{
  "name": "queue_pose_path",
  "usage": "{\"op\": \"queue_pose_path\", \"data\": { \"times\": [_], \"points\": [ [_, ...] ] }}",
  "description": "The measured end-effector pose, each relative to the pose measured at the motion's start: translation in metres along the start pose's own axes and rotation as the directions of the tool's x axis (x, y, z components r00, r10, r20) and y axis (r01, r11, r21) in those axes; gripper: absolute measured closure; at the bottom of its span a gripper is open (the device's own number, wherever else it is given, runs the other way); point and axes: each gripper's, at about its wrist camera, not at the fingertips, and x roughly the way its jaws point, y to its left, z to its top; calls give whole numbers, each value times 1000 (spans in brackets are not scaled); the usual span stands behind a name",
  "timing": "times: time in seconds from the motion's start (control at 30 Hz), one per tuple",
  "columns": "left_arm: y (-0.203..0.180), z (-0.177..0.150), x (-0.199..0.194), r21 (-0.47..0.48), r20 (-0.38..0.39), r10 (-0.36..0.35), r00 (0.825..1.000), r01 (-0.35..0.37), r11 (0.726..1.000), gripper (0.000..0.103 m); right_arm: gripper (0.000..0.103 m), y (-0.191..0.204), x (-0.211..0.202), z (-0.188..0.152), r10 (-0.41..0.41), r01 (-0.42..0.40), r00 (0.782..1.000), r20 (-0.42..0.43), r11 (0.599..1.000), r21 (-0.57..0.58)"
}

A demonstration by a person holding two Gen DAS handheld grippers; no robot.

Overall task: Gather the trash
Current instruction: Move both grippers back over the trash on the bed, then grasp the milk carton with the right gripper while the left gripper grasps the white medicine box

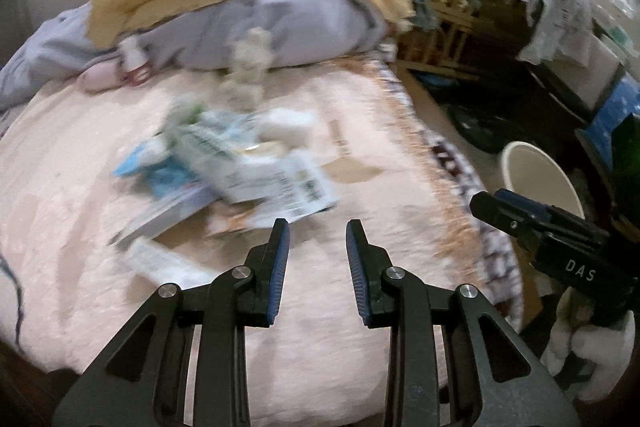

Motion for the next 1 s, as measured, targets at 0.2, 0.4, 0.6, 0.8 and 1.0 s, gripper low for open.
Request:
{"op": "queue_pose_path", "data": {
  "times": [0.2, 0.4, 0.6, 0.8, 1.0],
  "points": [
    [71, -16, -7, -109, -30, 79, 996, -82, 991, 76, 47, 52, 34, -3, 73, -78, 996, -57, 992, -95],
    [121, -31, -11, -206, -51, 111, 992, -119, 971, 76, 47, 98, 66, 13, 128, -145, 987, -99, 972, -187],
    [133, -34, -14, -238, -54, 98, 994, -108, 965, 76, 31, 140, 125, 45, 179, -220, 967, -180, 945, -242],
    [133, -33, -7, -237, -66, 67, 996, -81, 968, 75, 32, 146, 192, 57, 192, -257, 932, -307, 948, -188],
    [136, -35, -5, -250, -71, 57, 996, -73, 965, 75, 49, 156, 204, 47, 173, -256, 932, -319, 937, -238]
  ]
}}
